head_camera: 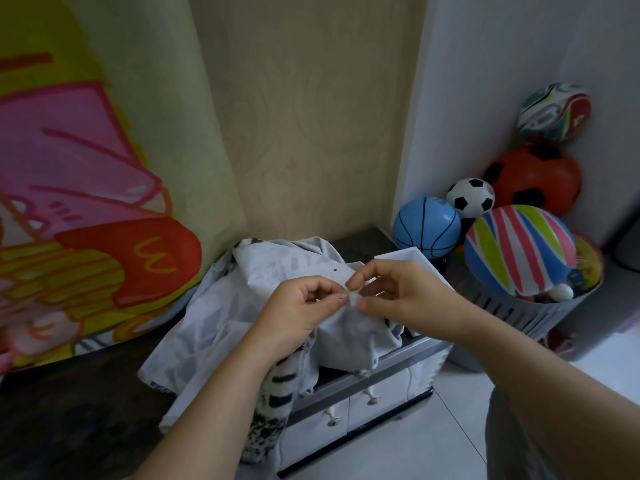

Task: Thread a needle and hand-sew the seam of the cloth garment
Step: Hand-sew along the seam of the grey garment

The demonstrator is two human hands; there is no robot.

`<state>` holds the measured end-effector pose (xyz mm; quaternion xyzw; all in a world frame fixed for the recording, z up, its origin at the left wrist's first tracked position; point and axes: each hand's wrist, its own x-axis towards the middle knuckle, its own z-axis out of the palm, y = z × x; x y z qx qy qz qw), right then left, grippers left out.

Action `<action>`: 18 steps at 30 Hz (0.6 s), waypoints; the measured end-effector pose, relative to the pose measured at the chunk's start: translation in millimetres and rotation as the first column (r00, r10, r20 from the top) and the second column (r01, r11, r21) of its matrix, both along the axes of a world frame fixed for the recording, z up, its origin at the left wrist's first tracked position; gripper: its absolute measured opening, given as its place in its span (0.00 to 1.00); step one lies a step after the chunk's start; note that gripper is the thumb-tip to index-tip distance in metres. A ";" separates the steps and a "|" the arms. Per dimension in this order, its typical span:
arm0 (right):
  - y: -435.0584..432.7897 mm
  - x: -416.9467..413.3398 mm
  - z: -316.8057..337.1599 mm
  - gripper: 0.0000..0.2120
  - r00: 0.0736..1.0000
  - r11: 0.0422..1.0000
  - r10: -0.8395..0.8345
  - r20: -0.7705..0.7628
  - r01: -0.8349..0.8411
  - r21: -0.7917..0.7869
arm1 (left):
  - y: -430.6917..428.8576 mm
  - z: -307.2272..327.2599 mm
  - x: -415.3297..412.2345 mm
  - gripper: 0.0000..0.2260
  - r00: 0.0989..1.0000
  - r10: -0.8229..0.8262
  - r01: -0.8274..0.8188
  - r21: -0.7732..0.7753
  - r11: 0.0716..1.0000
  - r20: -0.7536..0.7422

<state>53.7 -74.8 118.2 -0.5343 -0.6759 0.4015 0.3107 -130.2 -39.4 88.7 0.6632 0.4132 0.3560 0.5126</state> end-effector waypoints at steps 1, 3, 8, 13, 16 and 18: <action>-0.7 -1.2 -1.0 0.05 1.000 0.999 0.003 0.023 -0.003 0.034 | 0.5 -0.5 0.5 0.06 1.000 -0.002 0.002 -0.011 1.000 0.007; 0.2 -3.9 -2.8 0.04 0.998 0.996 -0.019 0.058 0.013 0.092 | 1.2 -0.4 2.1 0.05 1.000 -0.020 0.021 -0.034 0.999 0.022; -0.5 -9.8 -0.9 0.02 0.988 0.985 -0.126 -0.087 0.135 0.107 | 1.6 1.5 4.2 0.05 0.999 0.018 -0.015 -0.086 0.996 0.028; 4.6 2.7 38.8 0.04 0.542 0.889 -0.316 -0.779 0.456 -0.044 | 3.0 4.7 5.1 0.05 0.995 0.085 -0.076 -0.157 0.985 0.052; 1.1 3.6 58.7 0.09 0.207 0.921 -0.284 -0.936 0.329 -0.207 | 3.7 5.6 7.1 0.06 0.995 0.101 -0.097 -0.142 0.985 0.022; -7.9 -2.0 62.2 0.09 0.412 0.927 -0.344 -0.844 0.293 -0.235 | 4.0 6.5 7.5 0.05 0.994 0.111 -0.110 -0.136 0.985 0.005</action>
